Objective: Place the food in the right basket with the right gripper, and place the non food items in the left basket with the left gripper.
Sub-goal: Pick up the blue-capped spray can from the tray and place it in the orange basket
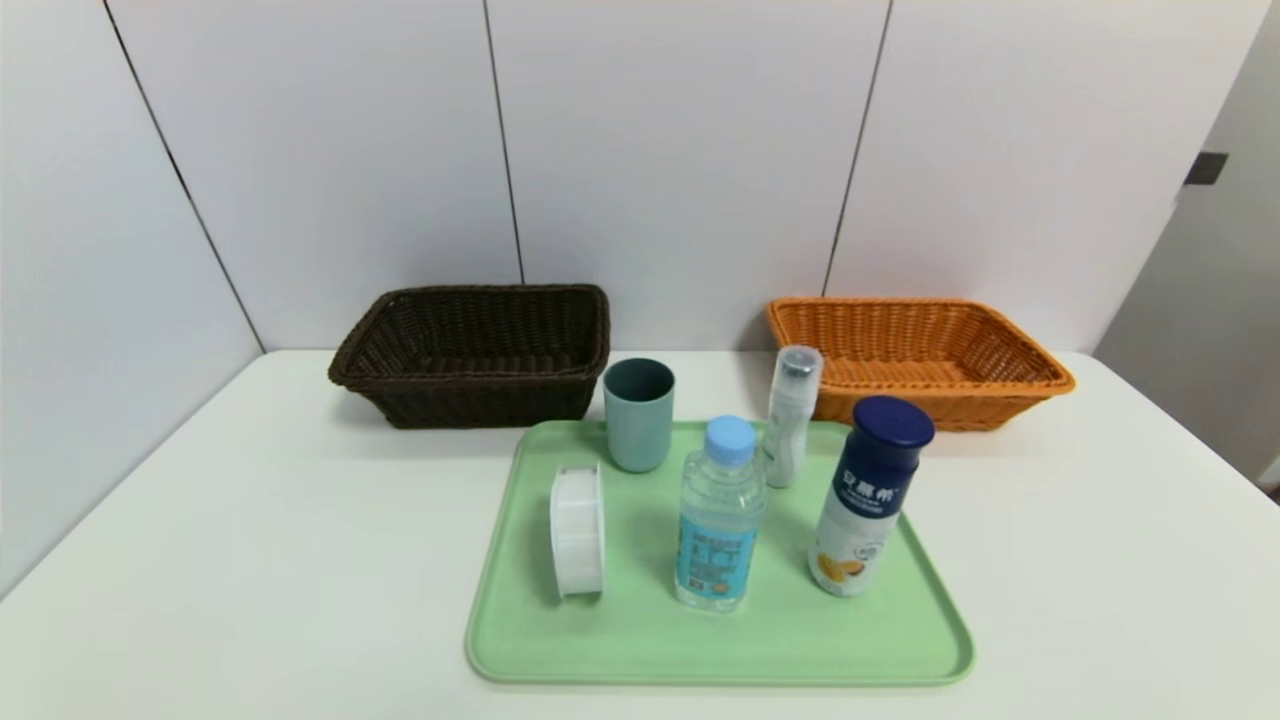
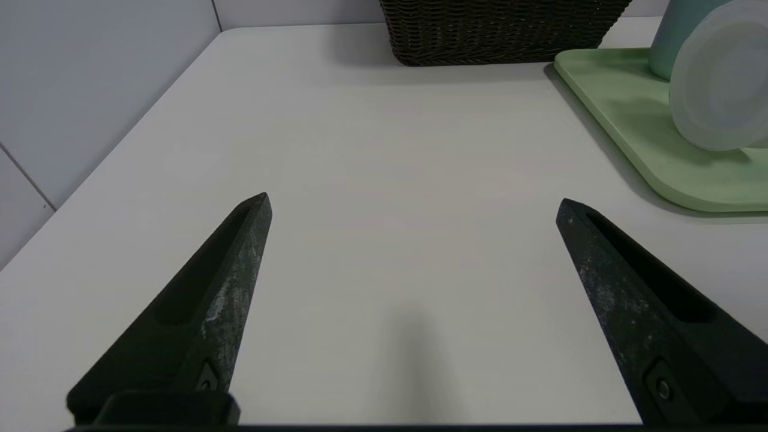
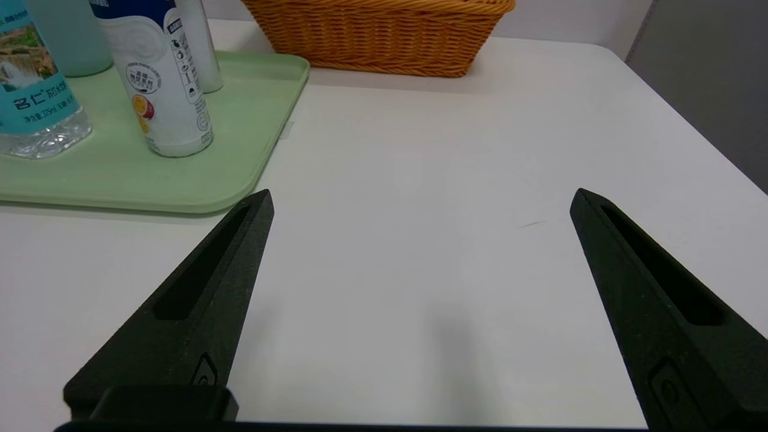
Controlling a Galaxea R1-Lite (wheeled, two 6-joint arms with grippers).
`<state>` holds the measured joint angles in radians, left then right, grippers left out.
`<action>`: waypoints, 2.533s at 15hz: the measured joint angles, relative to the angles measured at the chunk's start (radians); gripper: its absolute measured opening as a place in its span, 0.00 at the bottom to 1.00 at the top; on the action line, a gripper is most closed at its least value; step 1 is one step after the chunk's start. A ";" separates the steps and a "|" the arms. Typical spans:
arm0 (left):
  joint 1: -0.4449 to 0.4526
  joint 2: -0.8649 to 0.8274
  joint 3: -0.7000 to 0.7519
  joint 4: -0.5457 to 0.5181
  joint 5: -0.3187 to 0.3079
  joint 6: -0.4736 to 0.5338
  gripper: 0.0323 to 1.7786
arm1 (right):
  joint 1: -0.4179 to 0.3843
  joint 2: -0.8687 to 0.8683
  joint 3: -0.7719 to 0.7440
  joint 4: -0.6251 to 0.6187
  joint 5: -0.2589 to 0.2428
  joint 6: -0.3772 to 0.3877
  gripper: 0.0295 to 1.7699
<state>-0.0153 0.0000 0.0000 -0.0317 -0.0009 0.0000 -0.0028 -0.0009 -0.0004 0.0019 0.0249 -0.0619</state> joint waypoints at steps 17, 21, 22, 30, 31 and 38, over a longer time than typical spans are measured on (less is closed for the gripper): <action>-0.001 0.007 -0.181 0.154 -0.076 0.054 0.95 | 0.000 0.010 -0.177 0.118 0.131 -0.079 0.97; -0.003 0.117 -0.359 0.168 -0.089 0.050 0.95 | 0.001 0.107 -0.353 0.131 0.154 -0.087 0.97; -0.003 0.161 -0.408 0.165 -0.089 0.050 0.95 | 0.003 0.150 -0.403 0.129 0.158 -0.086 0.97; -0.006 0.543 -0.586 -0.009 -0.130 0.055 0.95 | 0.013 0.578 -0.635 -0.060 0.222 -0.079 0.97; -0.006 0.583 -0.586 -0.046 -0.132 0.056 0.95 | 0.013 0.624 -0.637 -0.099 0.223 -0.079 0.97; -0.006 0.717 -0.526 -0.169 -0.132 0.051 0.95 | 0.067 0.779 -0.476 -0.256 0.224 -0.086 0.97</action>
<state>-0.0215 0.7168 -0.5262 -0.2011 -0.1326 0.0513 0.0638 0.7783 -0.4766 -0.2538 0.2487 -0.1477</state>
